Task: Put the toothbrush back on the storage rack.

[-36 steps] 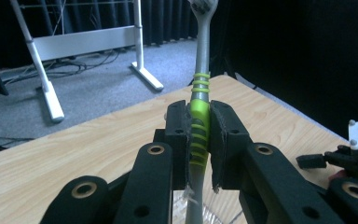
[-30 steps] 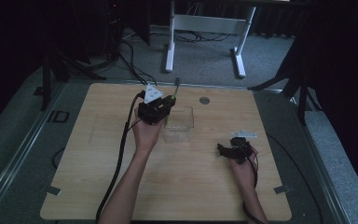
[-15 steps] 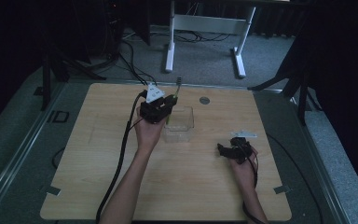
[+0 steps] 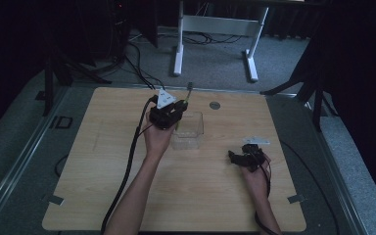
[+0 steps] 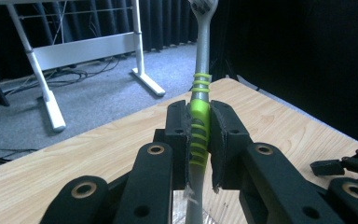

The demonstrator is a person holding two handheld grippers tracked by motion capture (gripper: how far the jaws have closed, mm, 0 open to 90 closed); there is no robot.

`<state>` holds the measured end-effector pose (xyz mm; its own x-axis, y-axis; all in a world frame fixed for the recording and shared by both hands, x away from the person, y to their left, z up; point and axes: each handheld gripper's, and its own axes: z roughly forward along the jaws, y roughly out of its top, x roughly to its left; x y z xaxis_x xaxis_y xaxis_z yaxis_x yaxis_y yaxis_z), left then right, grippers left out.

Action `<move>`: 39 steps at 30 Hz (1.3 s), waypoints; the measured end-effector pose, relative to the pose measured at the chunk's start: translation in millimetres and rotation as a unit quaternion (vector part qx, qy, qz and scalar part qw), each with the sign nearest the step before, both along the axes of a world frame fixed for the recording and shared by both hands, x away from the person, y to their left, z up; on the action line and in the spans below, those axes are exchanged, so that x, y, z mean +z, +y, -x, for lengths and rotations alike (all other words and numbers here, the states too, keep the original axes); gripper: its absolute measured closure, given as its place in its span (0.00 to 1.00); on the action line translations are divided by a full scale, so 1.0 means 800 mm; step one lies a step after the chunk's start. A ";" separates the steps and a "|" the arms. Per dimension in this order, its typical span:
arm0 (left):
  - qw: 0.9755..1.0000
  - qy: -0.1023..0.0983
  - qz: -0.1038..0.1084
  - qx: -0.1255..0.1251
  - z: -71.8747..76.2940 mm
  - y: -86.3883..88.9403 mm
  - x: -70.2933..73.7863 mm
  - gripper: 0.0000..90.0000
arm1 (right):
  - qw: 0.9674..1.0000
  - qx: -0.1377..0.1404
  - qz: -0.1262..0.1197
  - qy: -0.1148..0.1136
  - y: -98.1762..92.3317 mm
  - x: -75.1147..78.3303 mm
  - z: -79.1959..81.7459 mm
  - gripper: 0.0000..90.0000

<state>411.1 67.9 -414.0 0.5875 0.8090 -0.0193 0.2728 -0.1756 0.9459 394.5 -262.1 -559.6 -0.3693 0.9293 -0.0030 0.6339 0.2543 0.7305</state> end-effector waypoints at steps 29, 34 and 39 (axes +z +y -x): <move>1.000 0.001 -0.017 -0.004 -0.010 -0.008 -0.013 0.87 | 1.000 0.000 0.000 0.000 0.000 0.000 0.000 0.24; 1.000 0.005 -0.023 -0.004 -0.011 -0.011 -0.016 0.87 | 1.000 0.000 0.000 0.000 0.000 0.000 0.000 0.24; 1.000 0.009 -0.029 -0.007 -0.013 -0.013 -0.019 0.87 | 1.000 0.000 0.000 0.000 0.000 0.000 0.000 0.24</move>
<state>421.1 57.4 -429.6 0.5981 0.8013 0.0162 0.2871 -0.2331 0.9291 394.5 -262.1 -559.6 -0.3695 0.9292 -0.0030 0.6335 0.2543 0.7307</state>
